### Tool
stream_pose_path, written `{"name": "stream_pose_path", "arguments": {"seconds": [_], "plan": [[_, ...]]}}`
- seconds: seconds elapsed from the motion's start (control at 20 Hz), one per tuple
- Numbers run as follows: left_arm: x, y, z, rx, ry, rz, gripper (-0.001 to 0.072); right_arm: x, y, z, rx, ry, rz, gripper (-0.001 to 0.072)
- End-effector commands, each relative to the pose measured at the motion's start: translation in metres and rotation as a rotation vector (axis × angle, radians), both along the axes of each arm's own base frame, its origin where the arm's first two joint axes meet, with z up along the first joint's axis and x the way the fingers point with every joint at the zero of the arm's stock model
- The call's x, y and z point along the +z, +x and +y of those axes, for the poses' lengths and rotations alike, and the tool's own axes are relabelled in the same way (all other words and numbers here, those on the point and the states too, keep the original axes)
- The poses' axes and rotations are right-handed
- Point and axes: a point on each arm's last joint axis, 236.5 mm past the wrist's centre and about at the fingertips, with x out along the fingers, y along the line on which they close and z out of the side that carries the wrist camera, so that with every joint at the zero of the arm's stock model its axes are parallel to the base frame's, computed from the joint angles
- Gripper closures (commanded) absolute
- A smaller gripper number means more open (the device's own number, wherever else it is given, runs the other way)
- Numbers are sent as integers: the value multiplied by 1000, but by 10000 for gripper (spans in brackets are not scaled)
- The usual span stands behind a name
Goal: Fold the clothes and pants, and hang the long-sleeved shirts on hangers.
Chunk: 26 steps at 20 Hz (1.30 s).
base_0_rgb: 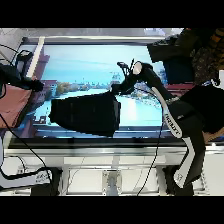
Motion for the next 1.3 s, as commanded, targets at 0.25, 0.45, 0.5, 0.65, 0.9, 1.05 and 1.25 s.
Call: {"name": "stream_pose_path", "arguments": {"seconds": [0.25, 0.45, 0.5, 0.65, 0.9, 1.05, 1.25], "plan": [[0, 4, -7, 11, -45, -13, 392, -62, -3, 32, -18, 53, 69, 110], [0, 4, -8, 11, -45, -12, 392, -73, -21, 54, 39, 44, 83, 411], [0, 4, -8, 11, -45, -12, 392, -72, -24, 59, 57, 46, 76, 580], [0, 4, -8, 11, -45, -12, 392, -50, -15, 60, 84, 46, 36, 696], [0, 4, -8, 10, -46, -13, 392, -5, 18, -46, 5, -203, 0, 698], [0, 4, -8, 10, -46, -13, 393, 14, 10, -142, -84, -382, 85, 698], [-1, 4, -8, 11, -46, -10, 393, 43, -21, -257, -236, -536, 248, 698]]}}
